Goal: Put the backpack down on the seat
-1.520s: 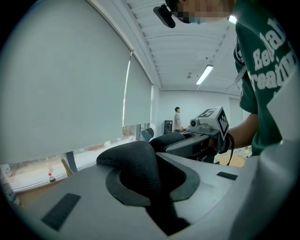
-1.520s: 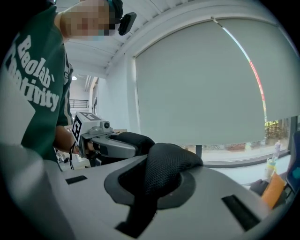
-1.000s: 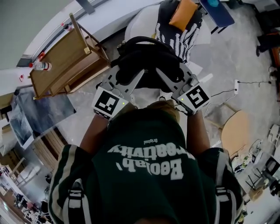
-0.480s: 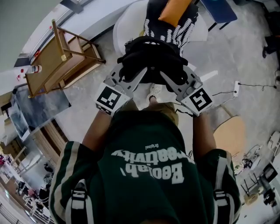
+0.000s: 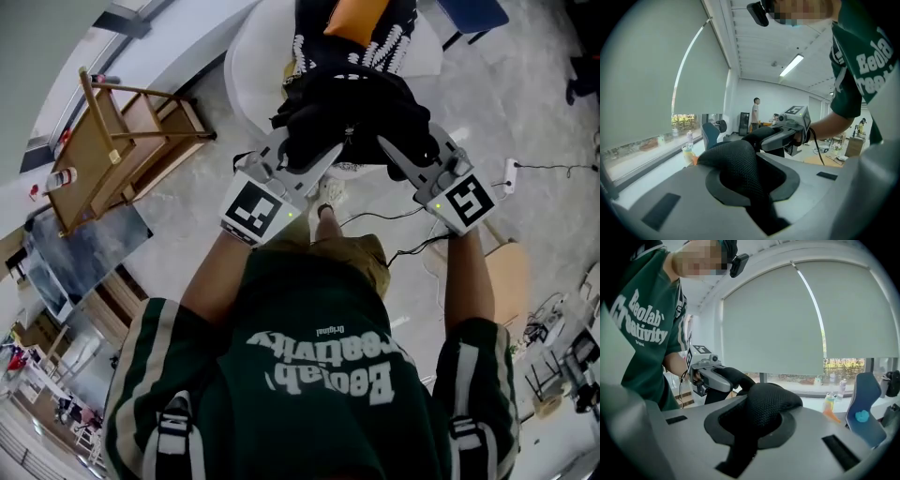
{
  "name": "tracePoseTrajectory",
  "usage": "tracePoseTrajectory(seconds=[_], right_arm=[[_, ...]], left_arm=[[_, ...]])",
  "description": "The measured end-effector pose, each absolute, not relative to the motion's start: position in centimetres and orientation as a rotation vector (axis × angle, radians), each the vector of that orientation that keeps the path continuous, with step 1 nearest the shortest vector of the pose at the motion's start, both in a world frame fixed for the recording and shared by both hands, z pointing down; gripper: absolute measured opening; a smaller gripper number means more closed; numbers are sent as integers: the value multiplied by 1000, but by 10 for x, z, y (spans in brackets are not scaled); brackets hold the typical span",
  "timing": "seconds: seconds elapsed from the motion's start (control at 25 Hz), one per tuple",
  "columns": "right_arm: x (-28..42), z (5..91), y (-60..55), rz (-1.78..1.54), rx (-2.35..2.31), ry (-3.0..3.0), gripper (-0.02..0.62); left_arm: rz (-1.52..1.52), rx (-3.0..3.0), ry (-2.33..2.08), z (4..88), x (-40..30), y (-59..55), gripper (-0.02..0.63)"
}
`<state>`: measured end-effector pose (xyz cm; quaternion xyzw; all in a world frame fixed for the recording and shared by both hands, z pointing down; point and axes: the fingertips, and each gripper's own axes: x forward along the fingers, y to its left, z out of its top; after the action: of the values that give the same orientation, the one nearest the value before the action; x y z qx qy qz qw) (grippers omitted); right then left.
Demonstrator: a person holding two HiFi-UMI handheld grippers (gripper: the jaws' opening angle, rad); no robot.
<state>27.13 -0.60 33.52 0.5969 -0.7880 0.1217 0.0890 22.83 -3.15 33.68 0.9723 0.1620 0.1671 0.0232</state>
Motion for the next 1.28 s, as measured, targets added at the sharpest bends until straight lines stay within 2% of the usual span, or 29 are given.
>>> tracePoseTrajectory(seconds=[0.52, 1.28], right_arm=[[323, 398, -26, 580, 1924, -2243, 63], [410, 504, -53, 747, 1795, -2381, 63]], left_arm=[[557, 2926, 584, 395, 295, -61, 72], [683, 2870, 154, 496, 380, -78, 74]])
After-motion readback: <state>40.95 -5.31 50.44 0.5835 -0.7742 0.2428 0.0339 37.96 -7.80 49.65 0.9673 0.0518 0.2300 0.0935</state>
